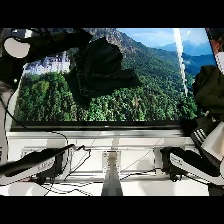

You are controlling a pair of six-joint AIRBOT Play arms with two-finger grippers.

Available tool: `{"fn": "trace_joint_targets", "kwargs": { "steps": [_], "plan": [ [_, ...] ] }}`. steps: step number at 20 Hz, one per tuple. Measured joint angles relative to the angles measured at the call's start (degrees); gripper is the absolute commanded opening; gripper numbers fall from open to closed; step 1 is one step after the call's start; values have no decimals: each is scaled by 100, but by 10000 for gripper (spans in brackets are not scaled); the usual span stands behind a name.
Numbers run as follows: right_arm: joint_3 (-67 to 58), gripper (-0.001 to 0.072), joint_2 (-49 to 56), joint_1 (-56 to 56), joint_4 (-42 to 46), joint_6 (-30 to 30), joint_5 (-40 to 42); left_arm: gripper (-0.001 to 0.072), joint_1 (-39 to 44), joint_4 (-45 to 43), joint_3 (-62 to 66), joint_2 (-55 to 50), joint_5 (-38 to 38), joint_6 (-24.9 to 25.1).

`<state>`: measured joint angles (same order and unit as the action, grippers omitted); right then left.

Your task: Fold the clothes and pants, and hang the long-sleeved shirts on hangers.

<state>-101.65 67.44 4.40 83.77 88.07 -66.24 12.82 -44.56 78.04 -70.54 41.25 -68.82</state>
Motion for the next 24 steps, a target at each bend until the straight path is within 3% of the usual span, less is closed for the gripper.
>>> {"fn": "trace_joint_targets", "kwargs": {
  "steps": [3,5,8,9,14,18,24],
  "plan": [
    [385,34,498,772,-852,-1353,-275,696,-33,2,0,9,7,0],
    [737,99,957,1486,-1156,-2168,-321,696,-170,2,0,70,20,0],
    [1119,480,1749,2594,-1255,-3217,-59,696,-647,0,0,275,140,0],
    [1191,510,2026,2964,-1204,-3547,133,696,-852,-4,0,345,264,0],
    [1340,514,3093,4212,-837,-4538,1600,695,-2118,-44,0,573,1360,7],
    [1368,513,3624,4566,-734,-4769,2719,695,-2833,-50,0,614,1875,22],
    [1368,510,4133,4568,-640,-4865,3696,695,-3143,-50,0,625,2065,24]
  ]
}}
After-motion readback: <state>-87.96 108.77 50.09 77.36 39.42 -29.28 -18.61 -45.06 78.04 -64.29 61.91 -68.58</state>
